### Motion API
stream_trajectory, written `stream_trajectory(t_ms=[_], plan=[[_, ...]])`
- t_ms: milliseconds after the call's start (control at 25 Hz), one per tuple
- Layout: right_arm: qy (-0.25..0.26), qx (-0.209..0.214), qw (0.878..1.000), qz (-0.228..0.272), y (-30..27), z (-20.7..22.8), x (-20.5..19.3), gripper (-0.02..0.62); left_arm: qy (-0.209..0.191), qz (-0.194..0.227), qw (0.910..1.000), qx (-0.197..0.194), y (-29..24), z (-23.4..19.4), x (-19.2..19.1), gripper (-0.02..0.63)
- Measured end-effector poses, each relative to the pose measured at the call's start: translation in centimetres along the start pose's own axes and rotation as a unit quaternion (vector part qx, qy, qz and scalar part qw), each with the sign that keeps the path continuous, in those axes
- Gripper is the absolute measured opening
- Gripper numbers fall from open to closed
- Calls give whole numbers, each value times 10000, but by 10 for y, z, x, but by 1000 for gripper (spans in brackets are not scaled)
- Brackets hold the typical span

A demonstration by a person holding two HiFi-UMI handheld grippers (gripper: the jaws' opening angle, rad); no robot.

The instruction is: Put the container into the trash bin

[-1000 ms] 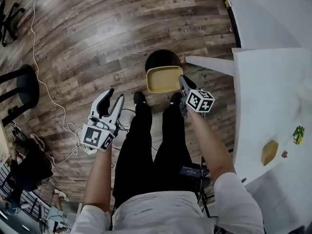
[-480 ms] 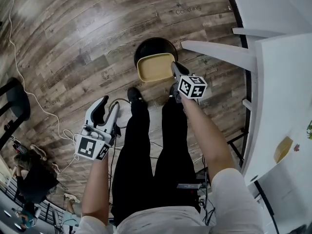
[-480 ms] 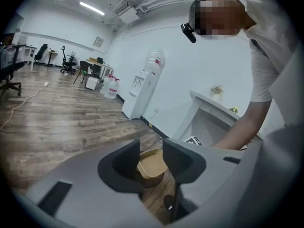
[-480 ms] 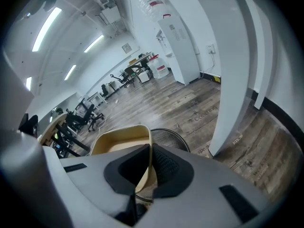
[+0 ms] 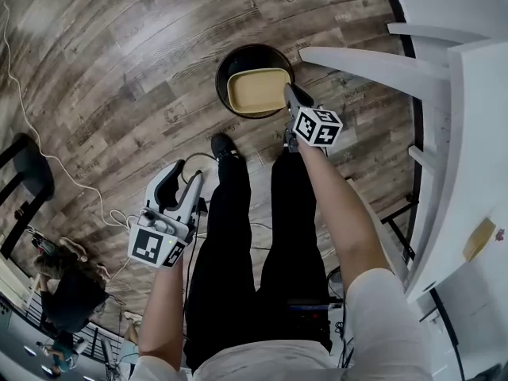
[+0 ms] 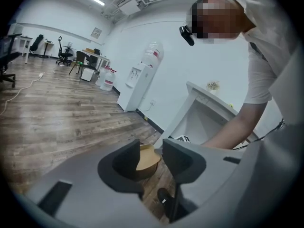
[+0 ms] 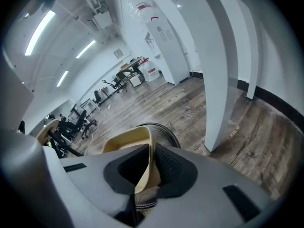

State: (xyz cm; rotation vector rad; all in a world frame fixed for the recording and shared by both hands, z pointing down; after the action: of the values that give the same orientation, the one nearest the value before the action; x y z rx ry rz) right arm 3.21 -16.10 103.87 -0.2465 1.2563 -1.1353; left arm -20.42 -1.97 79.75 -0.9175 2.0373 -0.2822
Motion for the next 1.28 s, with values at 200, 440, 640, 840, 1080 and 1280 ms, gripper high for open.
stream_trajectory(t_ms=[200, 440, 640, 840, 1080, 1280], plan=[[-157, -142, 9995, -229, 3, 4, -9, 138, -109, 55, 9999, -84, 0, 5, 14, 155], [371, 217, 9989, -202, 49, -34, 29, 141, -266, 330, 9989, -175, 15, 23, 55, 155], [1396, 716, 9847, 761, 128, -106, 137, 139, -539, 638, 9959, -355, 36, 60, 113, 155], [2397, 1047, 9394, 2216, 235, -202, 272, 135, -923, 1232, 9865, -563, 72, 102, 190, 155], [3109, 1042, 8854, 3294, 365, -297, 386, 126, -1155, 1895, 9742, -404, 143, 146, 287, 155], [3811, 705, 8326, 3956, 469, -337, 450, 126, -1722, 2239, 9571, -641, 186, 206, 349, 155]])
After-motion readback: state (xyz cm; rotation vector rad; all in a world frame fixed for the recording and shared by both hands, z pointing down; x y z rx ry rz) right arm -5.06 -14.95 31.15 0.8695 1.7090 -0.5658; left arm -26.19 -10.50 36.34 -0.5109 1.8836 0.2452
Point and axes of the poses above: the fingertips, and each gripper's own axes: y backward along the fingers, z to its right, x out of its top, the point moved 2 cm from there along y, backward along the fingers, and after that the axes turned 13 degrees about y, right-handed, at the moved point
